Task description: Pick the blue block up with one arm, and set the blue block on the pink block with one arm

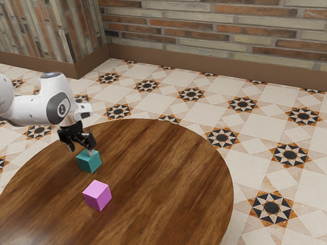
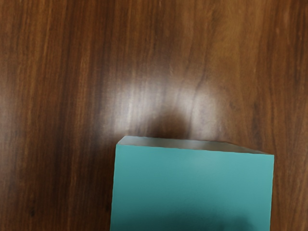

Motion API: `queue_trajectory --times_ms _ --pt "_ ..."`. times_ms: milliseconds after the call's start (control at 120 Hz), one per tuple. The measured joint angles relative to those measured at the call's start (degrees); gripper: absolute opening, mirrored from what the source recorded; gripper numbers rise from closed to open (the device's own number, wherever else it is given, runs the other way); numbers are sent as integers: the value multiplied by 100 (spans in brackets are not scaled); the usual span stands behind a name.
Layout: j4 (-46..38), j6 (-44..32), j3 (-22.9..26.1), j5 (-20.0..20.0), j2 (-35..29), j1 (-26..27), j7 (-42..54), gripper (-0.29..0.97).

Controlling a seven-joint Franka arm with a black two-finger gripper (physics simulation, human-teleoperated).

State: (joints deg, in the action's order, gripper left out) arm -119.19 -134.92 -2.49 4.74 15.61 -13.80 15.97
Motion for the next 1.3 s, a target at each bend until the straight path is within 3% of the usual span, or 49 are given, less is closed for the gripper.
queue_trajectory --times_ms 483,992,1108,1300 --pt "54 -183 81 24 408 -3 114 65" --pt "89 -227 147 -30 390 -7 160 37" --pt "-68 -208 154 -60 -71 -8 135 34" --pt "-1098 40 205 -50 -1614 18 37 35"
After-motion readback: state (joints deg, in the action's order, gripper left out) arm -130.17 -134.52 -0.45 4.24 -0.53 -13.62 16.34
